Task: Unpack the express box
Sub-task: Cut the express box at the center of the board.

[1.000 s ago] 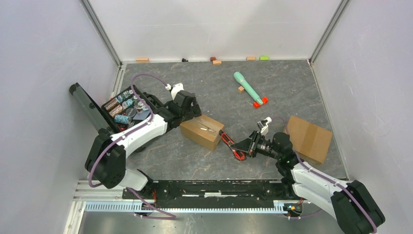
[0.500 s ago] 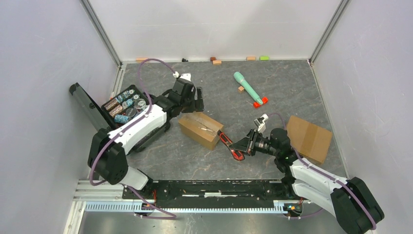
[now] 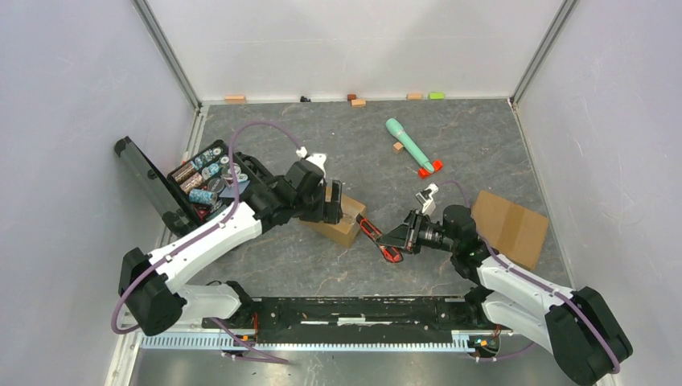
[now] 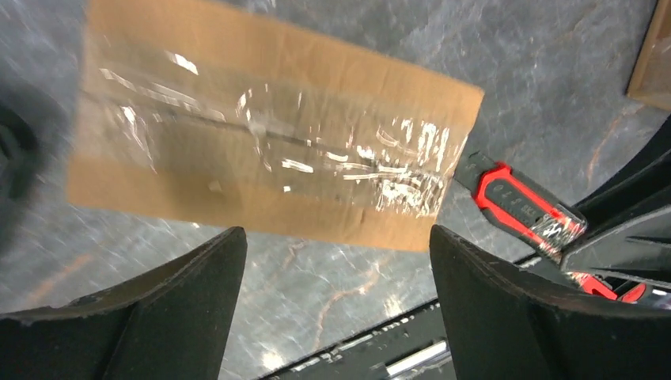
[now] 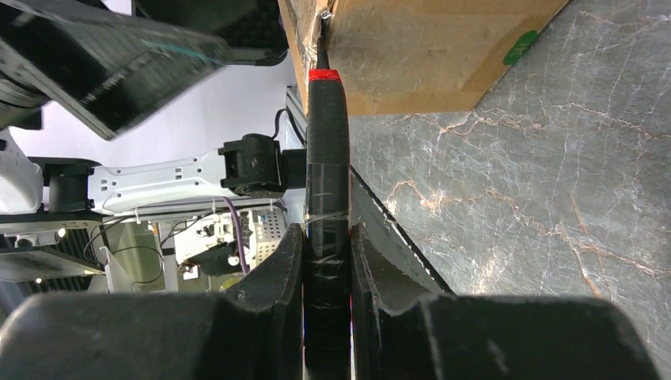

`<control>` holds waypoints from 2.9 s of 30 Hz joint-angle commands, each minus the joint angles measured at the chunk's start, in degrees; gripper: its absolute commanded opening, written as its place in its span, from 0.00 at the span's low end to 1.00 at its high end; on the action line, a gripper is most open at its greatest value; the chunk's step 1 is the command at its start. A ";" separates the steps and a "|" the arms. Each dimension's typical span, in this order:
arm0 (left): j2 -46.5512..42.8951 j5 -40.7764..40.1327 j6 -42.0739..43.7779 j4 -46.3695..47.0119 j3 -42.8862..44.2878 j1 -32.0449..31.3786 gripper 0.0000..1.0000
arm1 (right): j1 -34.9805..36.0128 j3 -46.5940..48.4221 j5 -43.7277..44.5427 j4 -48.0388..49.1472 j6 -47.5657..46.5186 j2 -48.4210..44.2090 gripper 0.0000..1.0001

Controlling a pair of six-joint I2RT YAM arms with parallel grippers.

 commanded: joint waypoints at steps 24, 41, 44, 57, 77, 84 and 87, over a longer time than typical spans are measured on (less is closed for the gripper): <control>-0.80 -13.83 -38.19 18.26 -14.54 -1.12 0.86 | -5.63 2.96 -17.30 3.62 5.24 1.75 0.00; 0.99 -14.55 -44.33 20.41 -13.19 -6.74 0.77 | -3.26 8.57 -15.58 -3.93 -4.06 7.75 0.00; 0.66 -14.57 -47.32 21.75 -14.30 -7.27 0.73 | -3.11 9.01 -15.67 -1.61 -3.85 9.88 0.00; -2.77 -18.00 -51.52 24.92 -17.59 -7.14 0.66 | -1.67 4.93 -19.78 10.06 3.38 9.30 0.00; 9.94 -12.79 11.01 -6.25 19.66 -0.74 1.00 | -4.78 22.45 -17.25 -23.86 -32.30 21.82 0.00; 22.48 -3.13 17.36 -10.95 31.28 0.86 1.00 | -4.60 26.84 -16.64 -27.17 -35.77 27.06 0.00; 24.86 -4.73 18.26 -10.95 31.41 0.81 1.00 | -4.59 28.84 -16.36 -28.06 -36.42 28.80 0.00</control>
